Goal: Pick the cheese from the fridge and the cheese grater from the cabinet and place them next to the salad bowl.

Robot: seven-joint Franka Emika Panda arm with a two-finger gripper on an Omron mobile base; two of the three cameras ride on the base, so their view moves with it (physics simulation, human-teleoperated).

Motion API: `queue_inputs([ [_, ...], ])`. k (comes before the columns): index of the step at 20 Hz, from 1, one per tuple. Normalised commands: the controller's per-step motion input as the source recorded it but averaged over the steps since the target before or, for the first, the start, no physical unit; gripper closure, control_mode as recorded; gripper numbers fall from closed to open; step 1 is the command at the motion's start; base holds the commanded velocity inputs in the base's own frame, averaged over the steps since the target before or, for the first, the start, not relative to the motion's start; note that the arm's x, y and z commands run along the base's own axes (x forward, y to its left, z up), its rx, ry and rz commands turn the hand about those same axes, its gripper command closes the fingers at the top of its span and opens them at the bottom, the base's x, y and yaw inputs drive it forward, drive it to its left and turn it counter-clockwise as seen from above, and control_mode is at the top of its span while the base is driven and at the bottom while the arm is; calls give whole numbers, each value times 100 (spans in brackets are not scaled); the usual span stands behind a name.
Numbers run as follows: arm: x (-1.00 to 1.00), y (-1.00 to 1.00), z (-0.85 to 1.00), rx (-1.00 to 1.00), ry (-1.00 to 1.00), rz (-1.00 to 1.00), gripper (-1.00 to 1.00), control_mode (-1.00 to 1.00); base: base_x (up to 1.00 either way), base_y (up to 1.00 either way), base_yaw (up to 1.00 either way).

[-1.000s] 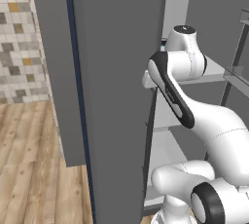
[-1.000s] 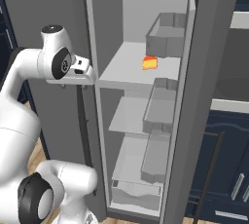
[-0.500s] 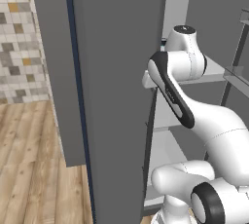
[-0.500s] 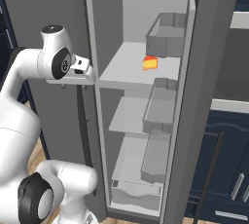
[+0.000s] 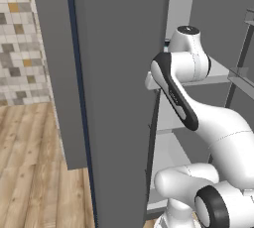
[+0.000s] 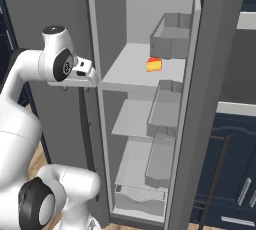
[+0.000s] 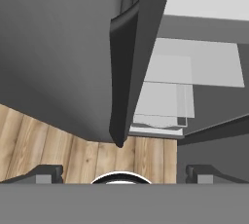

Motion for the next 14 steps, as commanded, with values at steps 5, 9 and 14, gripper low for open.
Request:
queue_inputs([
  [5,0,0,0,0,0,0,-100,-100,0,0,0],
  [9,0,0,0,0,0,0,-100,-100,0,0,0],
  [14,0,0,0,0,0,0,-100,-100,0,0,0],
])
